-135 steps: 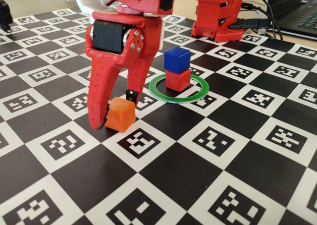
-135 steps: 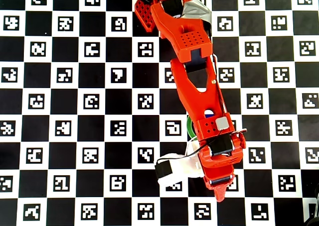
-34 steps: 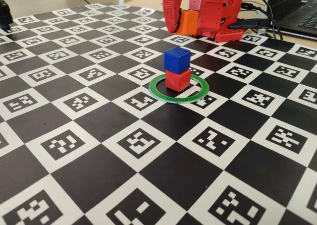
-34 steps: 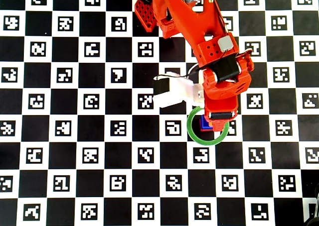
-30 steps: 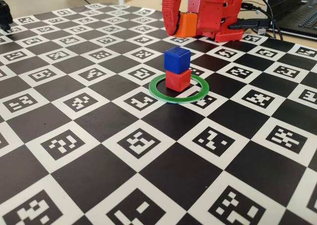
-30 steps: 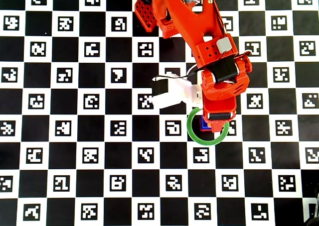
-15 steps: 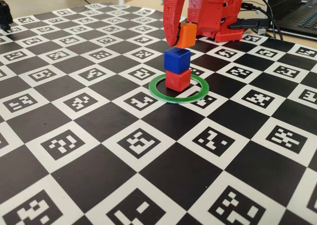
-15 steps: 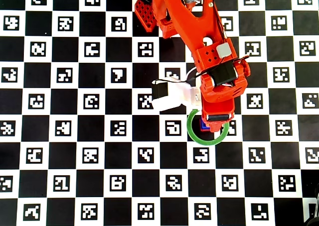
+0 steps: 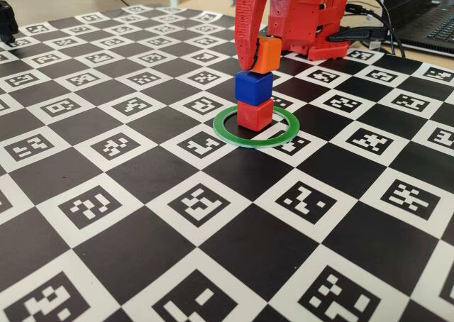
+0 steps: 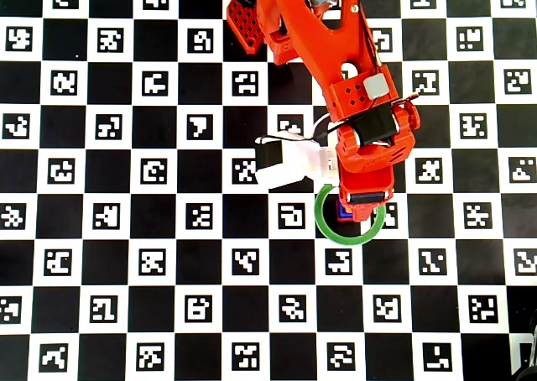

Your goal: Grab the red cube then put it in the green circle then put the blue cube on top and finally the orange cube on top

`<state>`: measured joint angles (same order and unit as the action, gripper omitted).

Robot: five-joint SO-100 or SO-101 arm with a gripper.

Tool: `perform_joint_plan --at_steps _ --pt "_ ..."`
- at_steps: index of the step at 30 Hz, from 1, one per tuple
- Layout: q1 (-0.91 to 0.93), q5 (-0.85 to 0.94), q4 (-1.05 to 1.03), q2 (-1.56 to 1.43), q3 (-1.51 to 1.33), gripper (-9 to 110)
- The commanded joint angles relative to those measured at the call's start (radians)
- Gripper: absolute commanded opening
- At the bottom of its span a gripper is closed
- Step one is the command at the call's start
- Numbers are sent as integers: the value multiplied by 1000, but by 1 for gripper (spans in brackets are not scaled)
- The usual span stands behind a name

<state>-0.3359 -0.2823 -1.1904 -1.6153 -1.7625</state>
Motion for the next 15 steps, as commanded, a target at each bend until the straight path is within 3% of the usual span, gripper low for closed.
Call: perform_joint_plan --at_steps 1,15 --pt "12 12 17 -20 11 0" --pt "15 15 21 -18 2 0"
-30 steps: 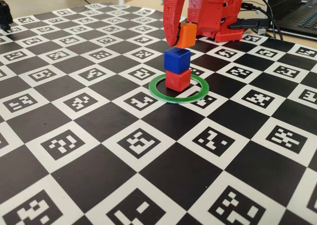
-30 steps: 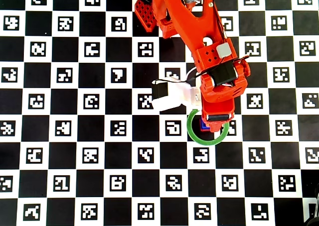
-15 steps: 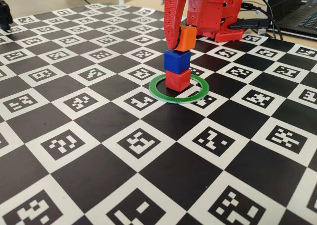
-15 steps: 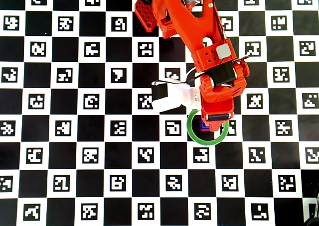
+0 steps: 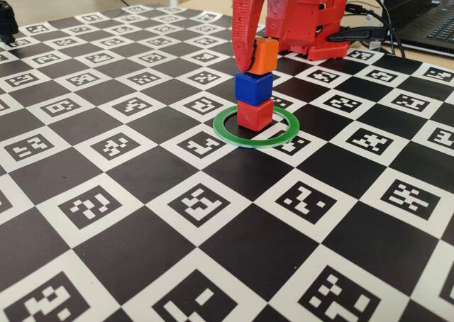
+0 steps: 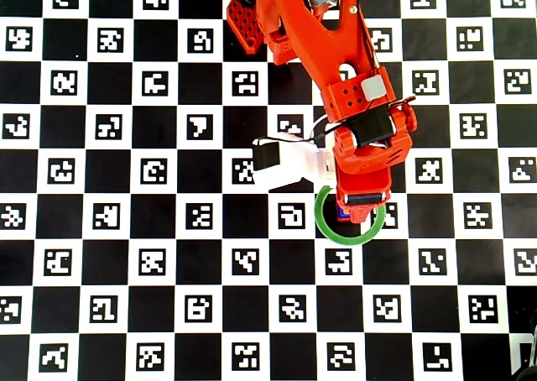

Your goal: Grab the red cube then put it in the green circle then put the blue cube on top and finally the orange cube on top

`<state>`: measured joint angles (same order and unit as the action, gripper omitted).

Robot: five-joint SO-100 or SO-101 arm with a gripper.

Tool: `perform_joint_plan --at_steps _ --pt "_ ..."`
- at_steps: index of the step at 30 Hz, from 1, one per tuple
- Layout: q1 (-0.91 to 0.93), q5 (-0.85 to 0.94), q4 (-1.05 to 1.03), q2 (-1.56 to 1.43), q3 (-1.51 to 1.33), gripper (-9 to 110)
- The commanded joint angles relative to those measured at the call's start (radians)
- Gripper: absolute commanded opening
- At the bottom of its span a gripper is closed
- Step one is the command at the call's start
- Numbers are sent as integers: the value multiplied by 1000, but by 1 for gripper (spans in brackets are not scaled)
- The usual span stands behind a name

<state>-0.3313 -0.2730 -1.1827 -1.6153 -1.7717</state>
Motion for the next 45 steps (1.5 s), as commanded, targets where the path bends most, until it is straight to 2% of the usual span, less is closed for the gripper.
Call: perform_joint_plan --at_steps 1,25,45 --pt "11 6 14 -18 11 0" --pt "8 37 35 -31 -14 31" --pt "-44 12 -133 -221 127 42"
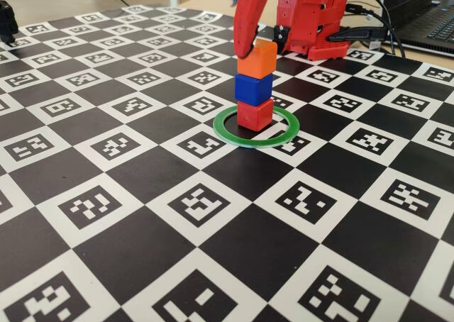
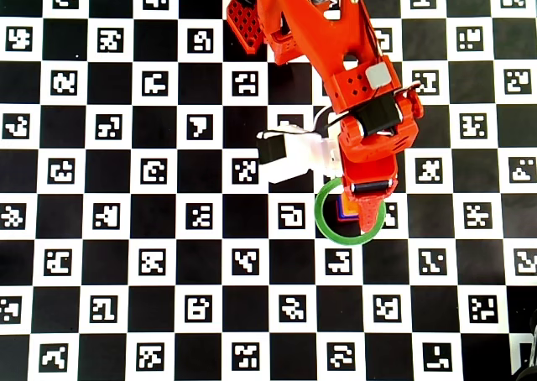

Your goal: Grab the red cube then put it in the green circle then put the blue cube on top and finally the orange cube on top

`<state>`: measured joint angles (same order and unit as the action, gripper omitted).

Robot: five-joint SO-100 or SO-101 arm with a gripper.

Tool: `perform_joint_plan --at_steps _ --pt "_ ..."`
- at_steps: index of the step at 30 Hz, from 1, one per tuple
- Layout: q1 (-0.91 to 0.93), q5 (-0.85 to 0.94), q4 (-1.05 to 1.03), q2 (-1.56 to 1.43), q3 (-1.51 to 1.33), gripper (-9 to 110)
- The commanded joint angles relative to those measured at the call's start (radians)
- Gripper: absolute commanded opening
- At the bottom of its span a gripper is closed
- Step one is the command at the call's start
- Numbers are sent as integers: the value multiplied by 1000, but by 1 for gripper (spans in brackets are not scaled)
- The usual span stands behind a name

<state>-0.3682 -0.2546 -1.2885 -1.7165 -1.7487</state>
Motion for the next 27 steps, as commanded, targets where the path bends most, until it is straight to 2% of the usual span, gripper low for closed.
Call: perform_joint_plan --at_steps 1,5,13,25,27 --pt "-8 -2 -35 -138 110 42" --pt "-2 35 -69 -235 107 42" --pt "26 239 -80 -518 -43 32" --pt "218 511 -18 -988 -420 -3" --pt "247 551 -17 -1060 -476 -6"
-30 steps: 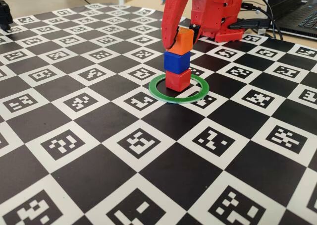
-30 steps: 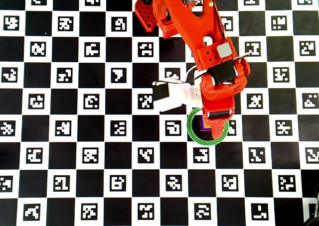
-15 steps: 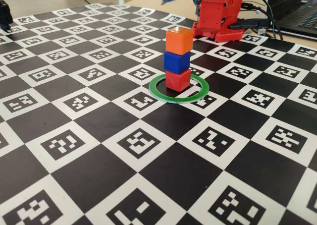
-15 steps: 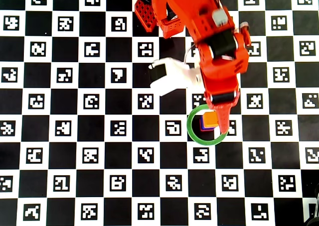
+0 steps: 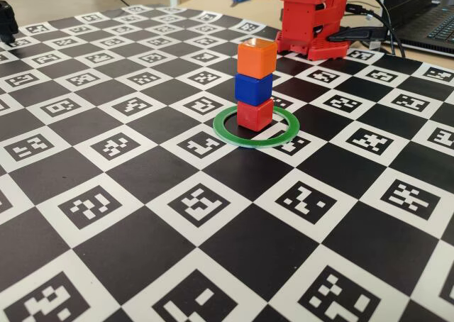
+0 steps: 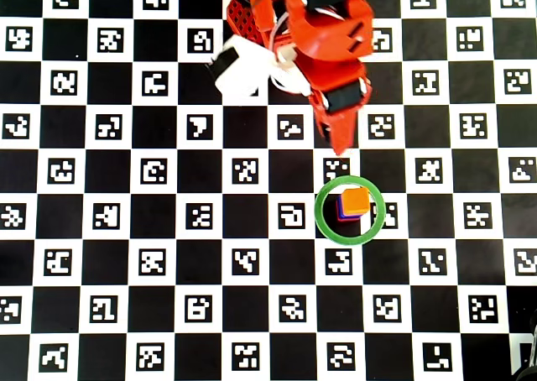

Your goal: Grab the red cube then put it in the green circle then put the blue cube on top and finally the orange cube on top

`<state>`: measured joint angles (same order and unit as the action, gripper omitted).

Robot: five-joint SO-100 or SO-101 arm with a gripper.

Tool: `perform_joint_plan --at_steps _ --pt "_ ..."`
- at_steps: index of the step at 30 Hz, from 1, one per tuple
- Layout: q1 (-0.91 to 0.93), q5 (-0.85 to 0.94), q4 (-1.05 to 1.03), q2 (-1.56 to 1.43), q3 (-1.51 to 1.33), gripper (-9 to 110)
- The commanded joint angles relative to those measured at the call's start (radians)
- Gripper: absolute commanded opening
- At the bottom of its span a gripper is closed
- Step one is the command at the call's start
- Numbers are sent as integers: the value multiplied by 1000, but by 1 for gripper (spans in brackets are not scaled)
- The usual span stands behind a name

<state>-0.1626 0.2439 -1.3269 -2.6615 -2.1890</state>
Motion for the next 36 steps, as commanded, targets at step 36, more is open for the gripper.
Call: perform_joint_plan --at_steps 36 --pt "129 1014 28 -698 -996 -6"
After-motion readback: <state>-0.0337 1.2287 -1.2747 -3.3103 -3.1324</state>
